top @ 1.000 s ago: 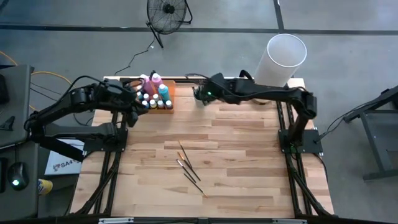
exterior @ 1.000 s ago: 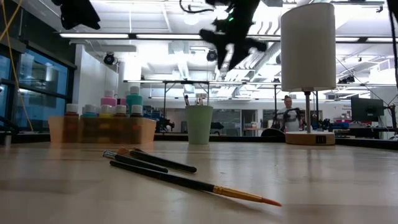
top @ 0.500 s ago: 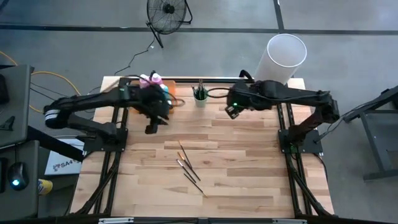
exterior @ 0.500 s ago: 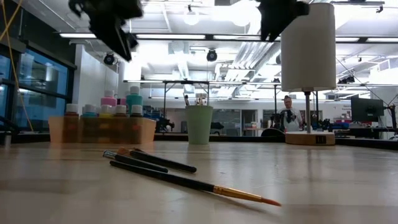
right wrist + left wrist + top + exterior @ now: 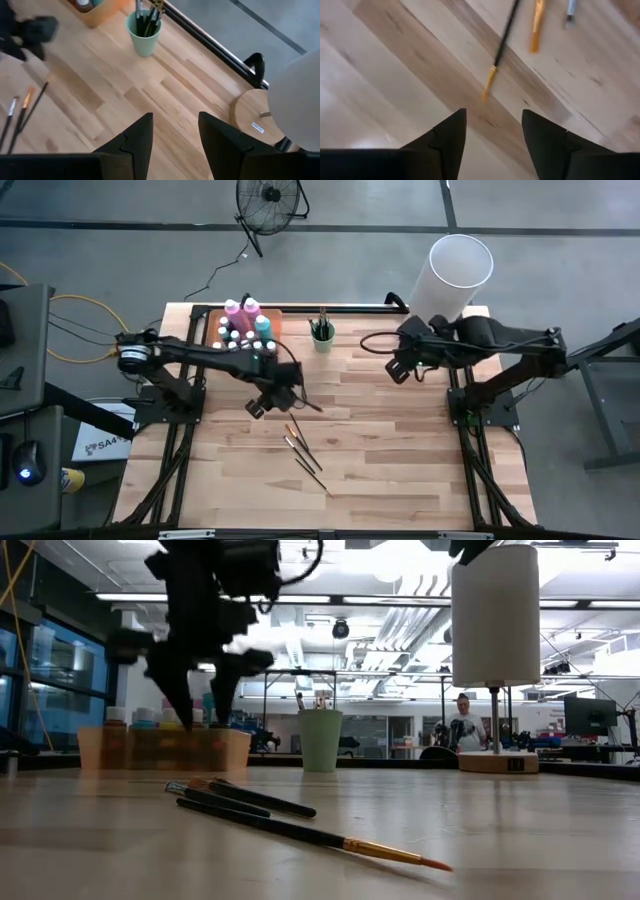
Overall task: Pick & Place Paint Supplies
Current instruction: Put the black paint brush into the green cup
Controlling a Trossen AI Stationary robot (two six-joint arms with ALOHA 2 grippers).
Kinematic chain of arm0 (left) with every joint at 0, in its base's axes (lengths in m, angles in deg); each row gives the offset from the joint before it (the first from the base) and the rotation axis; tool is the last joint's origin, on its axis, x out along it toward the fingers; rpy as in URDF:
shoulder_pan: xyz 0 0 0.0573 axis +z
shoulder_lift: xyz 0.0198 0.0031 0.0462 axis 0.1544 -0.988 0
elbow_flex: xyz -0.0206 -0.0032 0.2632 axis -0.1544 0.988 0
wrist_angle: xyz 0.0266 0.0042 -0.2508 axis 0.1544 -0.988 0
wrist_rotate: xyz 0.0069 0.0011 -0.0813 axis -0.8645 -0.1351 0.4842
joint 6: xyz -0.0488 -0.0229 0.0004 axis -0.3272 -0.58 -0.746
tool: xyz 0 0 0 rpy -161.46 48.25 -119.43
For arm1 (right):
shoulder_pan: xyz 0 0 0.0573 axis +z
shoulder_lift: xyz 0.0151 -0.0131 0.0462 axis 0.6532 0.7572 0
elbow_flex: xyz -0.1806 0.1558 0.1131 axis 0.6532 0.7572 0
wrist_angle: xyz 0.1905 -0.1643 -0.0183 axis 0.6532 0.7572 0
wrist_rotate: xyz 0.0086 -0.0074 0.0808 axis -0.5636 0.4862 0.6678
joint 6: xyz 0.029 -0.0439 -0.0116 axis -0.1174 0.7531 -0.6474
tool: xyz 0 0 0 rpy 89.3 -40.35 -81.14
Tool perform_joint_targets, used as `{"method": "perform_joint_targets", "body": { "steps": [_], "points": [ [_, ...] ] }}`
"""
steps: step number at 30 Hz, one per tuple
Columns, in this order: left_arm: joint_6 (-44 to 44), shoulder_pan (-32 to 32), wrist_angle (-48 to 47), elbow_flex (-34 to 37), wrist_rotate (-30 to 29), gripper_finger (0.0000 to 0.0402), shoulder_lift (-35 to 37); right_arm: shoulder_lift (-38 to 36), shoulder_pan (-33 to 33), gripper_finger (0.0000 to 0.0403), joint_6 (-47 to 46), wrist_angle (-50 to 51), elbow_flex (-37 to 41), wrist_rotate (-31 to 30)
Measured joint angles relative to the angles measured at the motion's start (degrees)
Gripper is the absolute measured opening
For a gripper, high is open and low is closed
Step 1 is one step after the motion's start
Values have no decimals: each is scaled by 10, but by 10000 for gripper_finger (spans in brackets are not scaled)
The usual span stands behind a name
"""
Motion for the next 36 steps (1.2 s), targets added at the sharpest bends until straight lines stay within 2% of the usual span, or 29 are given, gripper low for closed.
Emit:
{"method": "perform_joint_targets", "body": {
  "steps": [5,13,29,32,36],
  "points": [
    [17,-4,43,0,-7,191,-52,0,19,152,-1,2,0,0],
    [69,-4,61,0,-1,191,-100,3,26,152,-5,2,0,-1],
    [138,-3,77,-3,12,191,-151,3,26,152,-20,2,0,-1],
    [140,-3,71,-2,13,181,-154,3,26,152,-20,1,0,-1],
    [139,-4,60,-2,14,146,-155,3,26,152,-20,1,0,-1]
  ]
}}
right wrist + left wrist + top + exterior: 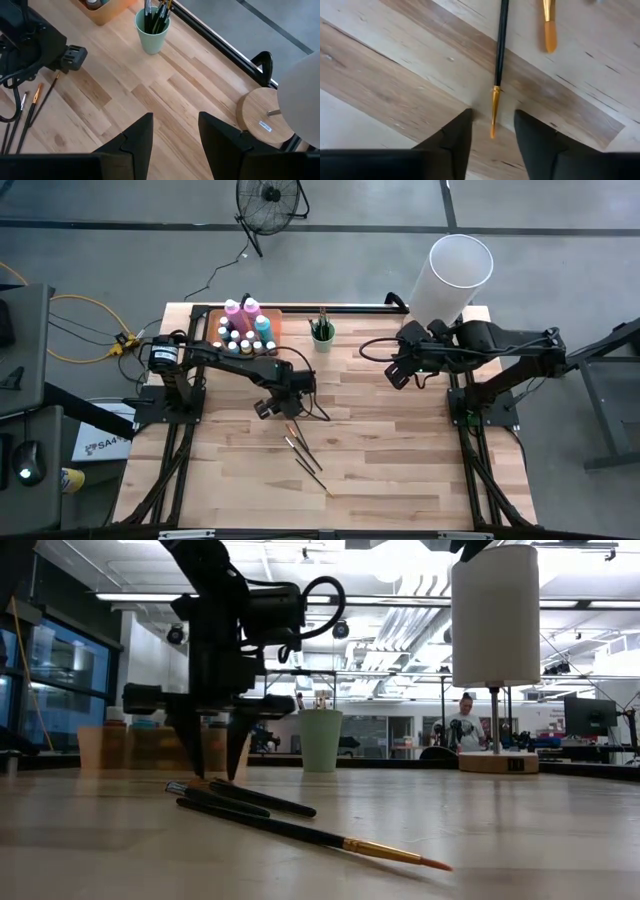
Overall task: Pick & Place Paint Supplies
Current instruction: Put the black paint brush into the green cup
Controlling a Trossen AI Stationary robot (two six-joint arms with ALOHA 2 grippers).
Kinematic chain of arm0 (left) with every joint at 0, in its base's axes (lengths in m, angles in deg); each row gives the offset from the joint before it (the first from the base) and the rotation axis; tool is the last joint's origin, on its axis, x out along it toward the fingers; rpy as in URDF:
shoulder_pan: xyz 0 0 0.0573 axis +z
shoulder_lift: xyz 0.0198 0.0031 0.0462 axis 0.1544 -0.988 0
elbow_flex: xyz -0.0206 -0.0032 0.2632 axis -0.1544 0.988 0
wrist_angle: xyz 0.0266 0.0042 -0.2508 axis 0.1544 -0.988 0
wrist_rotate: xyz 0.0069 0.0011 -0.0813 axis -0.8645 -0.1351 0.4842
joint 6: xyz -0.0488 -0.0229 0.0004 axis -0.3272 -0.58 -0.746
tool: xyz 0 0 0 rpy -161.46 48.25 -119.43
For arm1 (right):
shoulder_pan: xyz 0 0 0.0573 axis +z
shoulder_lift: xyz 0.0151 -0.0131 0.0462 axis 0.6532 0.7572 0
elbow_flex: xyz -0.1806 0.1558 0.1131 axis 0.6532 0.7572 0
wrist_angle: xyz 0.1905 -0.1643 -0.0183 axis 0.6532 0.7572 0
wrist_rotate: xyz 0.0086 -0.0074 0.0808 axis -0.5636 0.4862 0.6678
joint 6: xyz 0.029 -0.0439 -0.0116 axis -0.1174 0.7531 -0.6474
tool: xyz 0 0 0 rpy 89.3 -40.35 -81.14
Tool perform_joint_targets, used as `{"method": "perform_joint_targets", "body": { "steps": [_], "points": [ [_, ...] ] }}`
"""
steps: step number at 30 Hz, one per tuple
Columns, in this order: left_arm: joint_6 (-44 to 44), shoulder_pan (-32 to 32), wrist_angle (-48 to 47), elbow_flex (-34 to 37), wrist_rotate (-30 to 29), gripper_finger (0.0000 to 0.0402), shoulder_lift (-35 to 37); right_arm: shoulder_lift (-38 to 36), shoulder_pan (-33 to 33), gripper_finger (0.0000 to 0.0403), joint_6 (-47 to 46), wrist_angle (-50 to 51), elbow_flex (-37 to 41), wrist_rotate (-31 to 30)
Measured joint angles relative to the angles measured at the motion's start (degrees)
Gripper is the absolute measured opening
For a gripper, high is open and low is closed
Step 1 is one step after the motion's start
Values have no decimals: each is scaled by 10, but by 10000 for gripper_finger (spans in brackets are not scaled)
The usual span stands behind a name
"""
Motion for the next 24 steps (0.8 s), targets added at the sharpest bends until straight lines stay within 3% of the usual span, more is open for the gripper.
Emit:
{"method": "perform_joint_targets", "body": {
  "steps": [13,24],
  "points": [
    [-5,0,-10,1,9,10,0,0,0,152,0,-1,0,1],
    [-16,0,-15,2,16,1,3,0,0,152,2,-1,0,8]
  ]
}}
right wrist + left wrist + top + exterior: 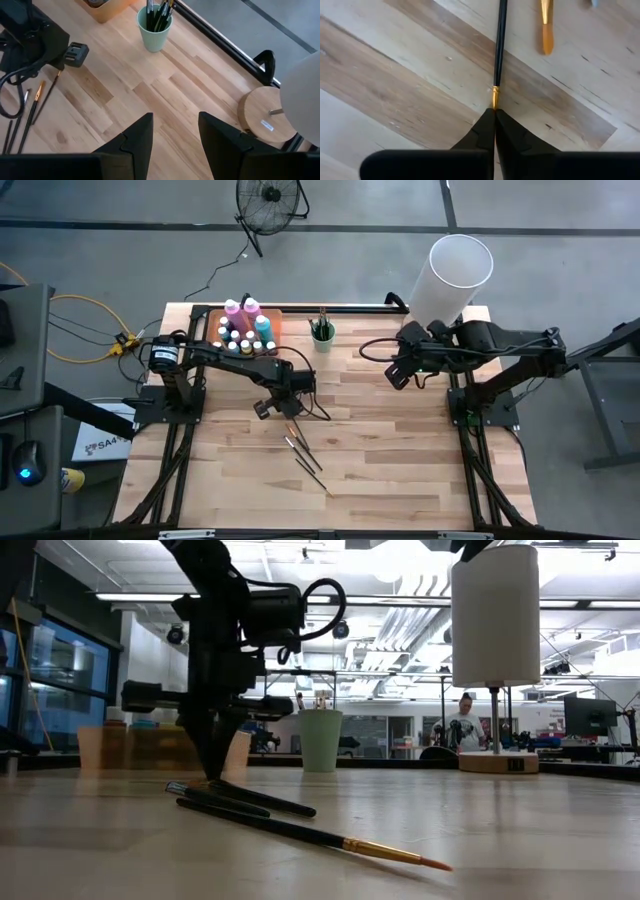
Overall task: Pick & Place Paint Supplies
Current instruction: Put the black paint brush into the green cup
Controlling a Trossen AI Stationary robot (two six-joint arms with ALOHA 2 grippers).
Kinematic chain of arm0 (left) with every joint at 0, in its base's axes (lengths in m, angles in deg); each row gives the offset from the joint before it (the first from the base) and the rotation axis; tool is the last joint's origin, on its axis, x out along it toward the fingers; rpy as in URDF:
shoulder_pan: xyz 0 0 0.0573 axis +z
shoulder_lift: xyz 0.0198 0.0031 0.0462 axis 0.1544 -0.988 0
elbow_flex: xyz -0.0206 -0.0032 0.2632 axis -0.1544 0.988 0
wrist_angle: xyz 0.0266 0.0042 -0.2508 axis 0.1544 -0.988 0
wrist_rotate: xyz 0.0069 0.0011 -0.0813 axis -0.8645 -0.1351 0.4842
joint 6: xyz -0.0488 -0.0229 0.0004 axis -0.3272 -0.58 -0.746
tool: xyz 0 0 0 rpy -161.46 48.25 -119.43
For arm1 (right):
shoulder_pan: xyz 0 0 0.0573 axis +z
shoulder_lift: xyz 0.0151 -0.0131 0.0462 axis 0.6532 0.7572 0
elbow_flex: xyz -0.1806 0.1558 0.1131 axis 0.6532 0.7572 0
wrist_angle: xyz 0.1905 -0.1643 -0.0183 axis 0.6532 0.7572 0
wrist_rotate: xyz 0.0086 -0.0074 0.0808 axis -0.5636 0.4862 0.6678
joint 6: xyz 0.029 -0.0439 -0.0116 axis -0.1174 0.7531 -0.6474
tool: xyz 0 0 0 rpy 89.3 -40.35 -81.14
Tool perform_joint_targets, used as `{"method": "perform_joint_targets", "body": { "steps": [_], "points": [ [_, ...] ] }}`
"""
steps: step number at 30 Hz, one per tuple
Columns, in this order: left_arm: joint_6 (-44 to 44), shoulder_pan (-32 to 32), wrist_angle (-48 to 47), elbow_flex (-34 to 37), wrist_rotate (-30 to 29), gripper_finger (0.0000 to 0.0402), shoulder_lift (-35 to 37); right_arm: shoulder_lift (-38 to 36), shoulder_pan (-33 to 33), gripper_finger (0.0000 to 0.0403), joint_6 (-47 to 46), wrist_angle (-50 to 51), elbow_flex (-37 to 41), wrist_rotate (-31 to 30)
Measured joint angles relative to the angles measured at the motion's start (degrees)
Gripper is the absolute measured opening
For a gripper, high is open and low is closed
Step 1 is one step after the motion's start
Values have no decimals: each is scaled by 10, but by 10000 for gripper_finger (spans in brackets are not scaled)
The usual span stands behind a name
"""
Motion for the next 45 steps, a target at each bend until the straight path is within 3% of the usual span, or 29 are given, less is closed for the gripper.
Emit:
{"method": "perform_joint_targets", "body": {
  "steps": [7,11,21,30,37,42,45],
  "points": [
    [-37,0,-26,-29,-8,0,10,0,17,152,-5,0,0,6],
    [-61,0,-93,-69,-17,0,7,0,35,152,-29,0,0,0],
    [-129,0,-255,-208,-30,0,10,0,98,152,-55,-10,0,-37],
    [-188,0,-382,-348,-104,0,11,12,184,152,-103,-25,20,-54],
    [-250,6,-421,-423,-219,0,11,12,218,152,-179,-78,84,-88],
    [-269,25,-434,-437,-315,0,11,12,240,152,-232,-90,96,-170],
    [-236,40,-426,-438,-379,0,12,12,250,152,-242,-95,96,-200]
  ]
}}
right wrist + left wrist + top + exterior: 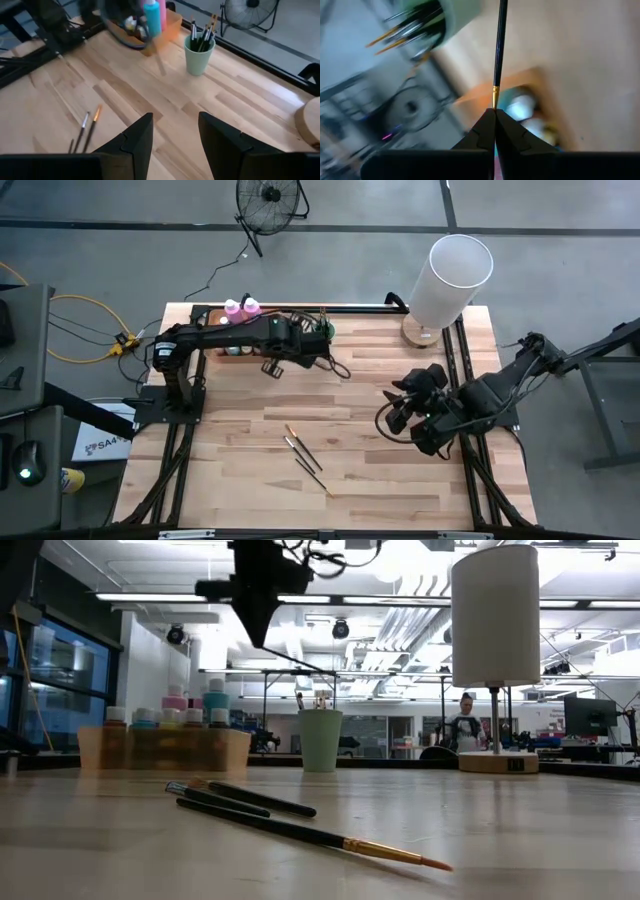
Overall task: Pick & Place Paint Supplies
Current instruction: Put the black paint brush into the green cup
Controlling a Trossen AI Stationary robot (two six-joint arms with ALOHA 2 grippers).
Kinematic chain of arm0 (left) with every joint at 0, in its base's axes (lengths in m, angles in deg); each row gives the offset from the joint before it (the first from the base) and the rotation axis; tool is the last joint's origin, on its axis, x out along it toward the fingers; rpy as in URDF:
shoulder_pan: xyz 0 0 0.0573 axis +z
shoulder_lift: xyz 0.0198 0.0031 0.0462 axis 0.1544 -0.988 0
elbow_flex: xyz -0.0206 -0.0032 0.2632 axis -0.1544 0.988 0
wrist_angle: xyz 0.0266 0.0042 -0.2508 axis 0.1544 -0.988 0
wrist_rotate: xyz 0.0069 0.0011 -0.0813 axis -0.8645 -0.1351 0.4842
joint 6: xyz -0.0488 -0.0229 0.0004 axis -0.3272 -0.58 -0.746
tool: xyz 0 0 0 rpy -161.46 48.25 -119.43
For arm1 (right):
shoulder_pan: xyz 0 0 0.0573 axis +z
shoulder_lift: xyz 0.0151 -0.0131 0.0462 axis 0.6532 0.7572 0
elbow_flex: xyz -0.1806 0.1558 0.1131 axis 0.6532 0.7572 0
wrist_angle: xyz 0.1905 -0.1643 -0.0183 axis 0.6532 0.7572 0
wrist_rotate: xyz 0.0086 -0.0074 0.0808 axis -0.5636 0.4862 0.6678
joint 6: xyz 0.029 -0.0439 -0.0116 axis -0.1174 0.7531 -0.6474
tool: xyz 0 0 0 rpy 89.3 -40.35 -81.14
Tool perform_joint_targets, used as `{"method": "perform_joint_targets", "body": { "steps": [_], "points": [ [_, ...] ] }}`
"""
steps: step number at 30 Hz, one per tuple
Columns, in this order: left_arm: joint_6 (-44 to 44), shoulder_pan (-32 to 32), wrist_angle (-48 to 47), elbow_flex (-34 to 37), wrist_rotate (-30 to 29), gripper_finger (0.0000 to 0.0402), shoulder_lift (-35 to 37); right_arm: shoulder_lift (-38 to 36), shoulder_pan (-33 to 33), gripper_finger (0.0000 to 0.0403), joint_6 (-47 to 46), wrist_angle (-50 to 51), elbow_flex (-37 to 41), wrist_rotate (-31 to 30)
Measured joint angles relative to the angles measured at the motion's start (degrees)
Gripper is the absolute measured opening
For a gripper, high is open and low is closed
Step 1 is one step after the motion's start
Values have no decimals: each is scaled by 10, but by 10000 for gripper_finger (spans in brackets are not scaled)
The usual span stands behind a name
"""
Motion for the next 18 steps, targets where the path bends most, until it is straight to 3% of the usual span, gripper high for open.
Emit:
{"method": "perform_joint_targets", "body": {
  "steps": [8,18],
  "points": [
    [129,53,112,-2,-193,0,-13,0,3,152,2,-16,0,-4],
    [361,104,214,-1,-248,0,-41,0,3,152,32,-15,0,-3]
  ]
}}
